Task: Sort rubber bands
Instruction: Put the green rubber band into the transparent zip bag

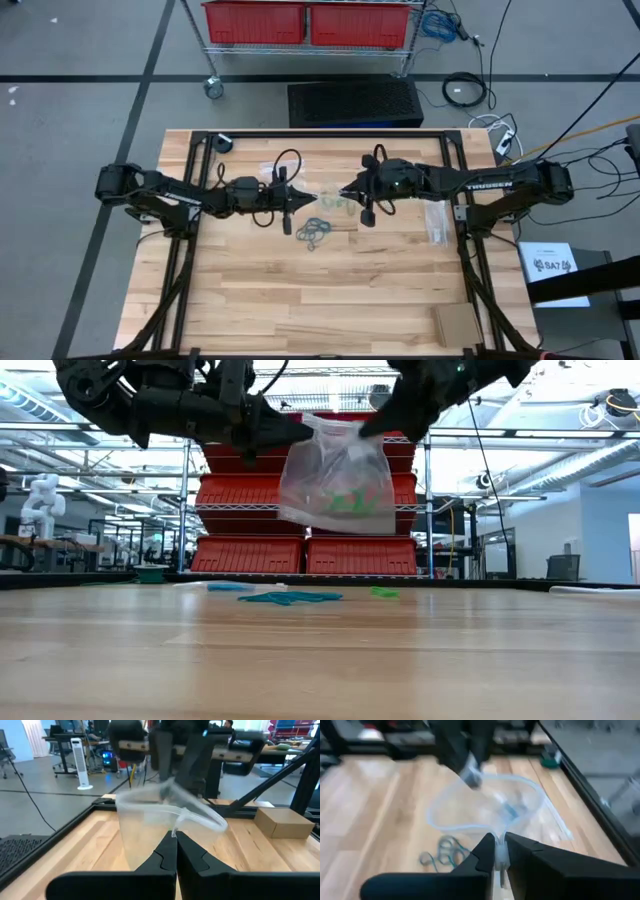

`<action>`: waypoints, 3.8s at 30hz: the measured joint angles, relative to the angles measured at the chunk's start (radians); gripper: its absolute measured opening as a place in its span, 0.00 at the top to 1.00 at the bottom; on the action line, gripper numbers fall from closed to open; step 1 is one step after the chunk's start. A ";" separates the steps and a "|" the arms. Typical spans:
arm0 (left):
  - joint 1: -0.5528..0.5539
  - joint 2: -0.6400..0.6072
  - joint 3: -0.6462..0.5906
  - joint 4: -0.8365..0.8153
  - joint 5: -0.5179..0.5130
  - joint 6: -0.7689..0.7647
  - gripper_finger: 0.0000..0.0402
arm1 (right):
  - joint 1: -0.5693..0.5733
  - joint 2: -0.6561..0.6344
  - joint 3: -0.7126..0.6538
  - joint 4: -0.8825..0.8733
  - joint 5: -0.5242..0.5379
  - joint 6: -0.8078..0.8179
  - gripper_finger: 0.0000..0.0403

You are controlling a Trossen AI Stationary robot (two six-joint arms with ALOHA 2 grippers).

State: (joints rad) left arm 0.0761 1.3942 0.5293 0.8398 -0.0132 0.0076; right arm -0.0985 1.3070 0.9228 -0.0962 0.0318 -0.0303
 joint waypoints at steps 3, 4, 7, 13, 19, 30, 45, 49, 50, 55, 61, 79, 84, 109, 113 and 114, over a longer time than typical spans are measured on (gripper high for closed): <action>0.001 0.022 0.000 0.029 -0.001 -0.001 1.00 | -0.001 0.000 0.001 -0.022 0.008 0.024 0.87; 0.003 0.026 0.000 0.029 -0.001 0.000 1.00 | -0.001 0.000 0.001 -0.023 0.007 0.033 0.84; 0.010 0.026 0.000 0.032 -0.003 0.001 1.00 | 0.001 0.000 0.001 -0.033 0.005 0.056 0.72; 0.031 -0.012 -0.027 0.033 -0.037 0.024 1.00 | 0.000 -0.051 0.001 -0.101 0.065 0.075 0.49; 0.048 -0.095 -0.111 0.030 -0.086 0.023 1.00 | 0.003 -0.162 0.001 -0.237 0.175 0.099 0.32; 0.055 -0.300 -0.182 -0.020 -0.102 0.024 1.00 | 0.052 -0.032 -0.217 -0.075 0.333 0.461 0.27; 0.055 -0.323 -0.182 -0.087 -0.103 0.024 1.00 | 0.032 0.414 -0.255 0.302 0.424 0.590 0.27; 0.055 -0.323 -0.182 -0.090 -0.103 0.024 1.00 | 0.033 0.470 -0.246 0.309 0.470 0.628 0.31; 0.055 -0.323 -0.182 -0.091 -0.103 0.024 1.00 | 0.033 0.482 -0.239 0.312 0.473 0.633 0.34; 0.055 -0.323 -0.182 -0.090 -0.103 0.024 1.00 | 0.033 0.548 -0.201 0.318 0.494 0.618 0.61; 0.055 -0.323 -0.182 -0.095 -0.104 0.024 1.00 | 0.044 0.523 -0.162 0.267 0.458 0.513 0.97; 0.055 -0.323 -0.182 -0.116 -0.102 0.023 1.00 | 0.181 0.098 -0.128 0.418 0.301 0.039 1.00; 0.055 -0.323 -0.182 -0.116 -0.099 0.023 1.00 | 0.124 0.115 -0.128 0.552 0.306 -0.151 1.00; 0.055 -0.323 -0.182 -0.124 -0.069 0.022 1.00 | 0.030 0.478 0.353 0.180 0.200 -0.245 0.92; 0.055 -0.323 -0.182 -0.127 -0.069 0.021 1.00 | 0.027 0.469 0.387 0.131 0.201 -0.214 0.79; 0.055 -0.323 -0.182 -0.129 -0.069 0.022 1.00 | 0.027 0.464 0.396 0.111 0.201 -0.206 0.76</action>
State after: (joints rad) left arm 0.1307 1.0710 0.3477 0.7109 -0.0818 0.0292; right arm -0.0719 1.7705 1.3190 0.0144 0.2325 -0.2365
